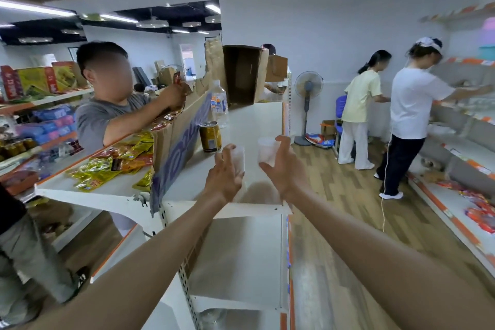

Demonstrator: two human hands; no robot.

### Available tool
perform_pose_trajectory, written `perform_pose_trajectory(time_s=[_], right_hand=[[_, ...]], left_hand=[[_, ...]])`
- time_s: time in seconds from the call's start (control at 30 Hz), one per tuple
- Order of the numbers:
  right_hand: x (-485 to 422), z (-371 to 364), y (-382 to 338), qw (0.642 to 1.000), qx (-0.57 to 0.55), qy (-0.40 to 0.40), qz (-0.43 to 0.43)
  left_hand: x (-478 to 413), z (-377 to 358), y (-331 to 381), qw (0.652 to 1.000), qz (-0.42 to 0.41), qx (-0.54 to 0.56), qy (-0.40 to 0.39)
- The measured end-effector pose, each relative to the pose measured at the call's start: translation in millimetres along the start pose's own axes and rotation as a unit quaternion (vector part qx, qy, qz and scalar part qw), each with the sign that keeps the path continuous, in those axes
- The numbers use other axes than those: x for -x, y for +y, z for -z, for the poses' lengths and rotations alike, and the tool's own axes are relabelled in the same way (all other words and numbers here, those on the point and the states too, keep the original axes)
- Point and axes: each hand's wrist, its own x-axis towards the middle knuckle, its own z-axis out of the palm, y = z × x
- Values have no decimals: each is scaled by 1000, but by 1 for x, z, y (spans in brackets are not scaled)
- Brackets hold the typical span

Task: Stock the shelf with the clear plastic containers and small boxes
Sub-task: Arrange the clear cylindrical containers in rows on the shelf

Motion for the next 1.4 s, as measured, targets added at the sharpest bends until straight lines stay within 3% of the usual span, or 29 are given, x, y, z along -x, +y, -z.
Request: perform_pose_trajectory(time_s=[0.33,0.73,1.1,1.4], right_hand=[[-36,84,110,999,28,15,-1],[-68,162,284,994,91,-10,-51],[-99,143,406,984,99,-77,-126],[-197,76,486,977,98,-111,-156]], left_hand=[[-39,-43,94,1000,-7,20,-14],[-80,-190,221,997,-2,36,-70],[-109,-323,205,988,21,50,-148],[-211,-434,151,974,74,101,-187]])
